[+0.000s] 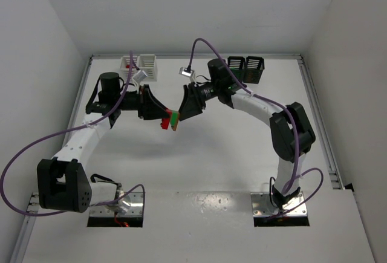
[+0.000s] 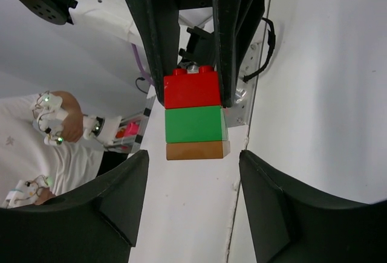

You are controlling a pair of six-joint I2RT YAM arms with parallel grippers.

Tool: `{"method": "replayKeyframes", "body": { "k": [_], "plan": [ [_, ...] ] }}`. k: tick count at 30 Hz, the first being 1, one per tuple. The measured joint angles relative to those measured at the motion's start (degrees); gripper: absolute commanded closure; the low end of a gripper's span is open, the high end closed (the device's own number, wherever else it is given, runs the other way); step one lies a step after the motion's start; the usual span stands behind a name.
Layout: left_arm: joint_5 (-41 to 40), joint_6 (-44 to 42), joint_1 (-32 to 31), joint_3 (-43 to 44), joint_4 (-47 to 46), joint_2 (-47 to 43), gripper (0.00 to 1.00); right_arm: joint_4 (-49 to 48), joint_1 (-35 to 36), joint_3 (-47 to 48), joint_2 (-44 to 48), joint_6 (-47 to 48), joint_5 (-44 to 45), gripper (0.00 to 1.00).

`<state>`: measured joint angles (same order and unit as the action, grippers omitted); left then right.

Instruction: Sort the legos into containers by color

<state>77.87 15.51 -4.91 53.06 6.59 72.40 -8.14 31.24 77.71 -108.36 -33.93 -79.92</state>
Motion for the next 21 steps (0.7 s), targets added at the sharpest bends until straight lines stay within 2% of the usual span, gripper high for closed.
{"method": "replayKeyframes", "body": {
  "k": [9, 21],
  "plan": [
    [0.2, 0.0, 0.0, 0.0, 0.2, 0.0, 0.92, 8.7, -0.4, 1.1, 0.0, 8.9, 1.9, 0.41],
    [0.0, 0.2, 0.0, 0.0, 0.2, 0.8, 0.97, 10.8, -0.1, 2.6, 0.0, 11.4, 1.9, 0.42]
  ]
}}
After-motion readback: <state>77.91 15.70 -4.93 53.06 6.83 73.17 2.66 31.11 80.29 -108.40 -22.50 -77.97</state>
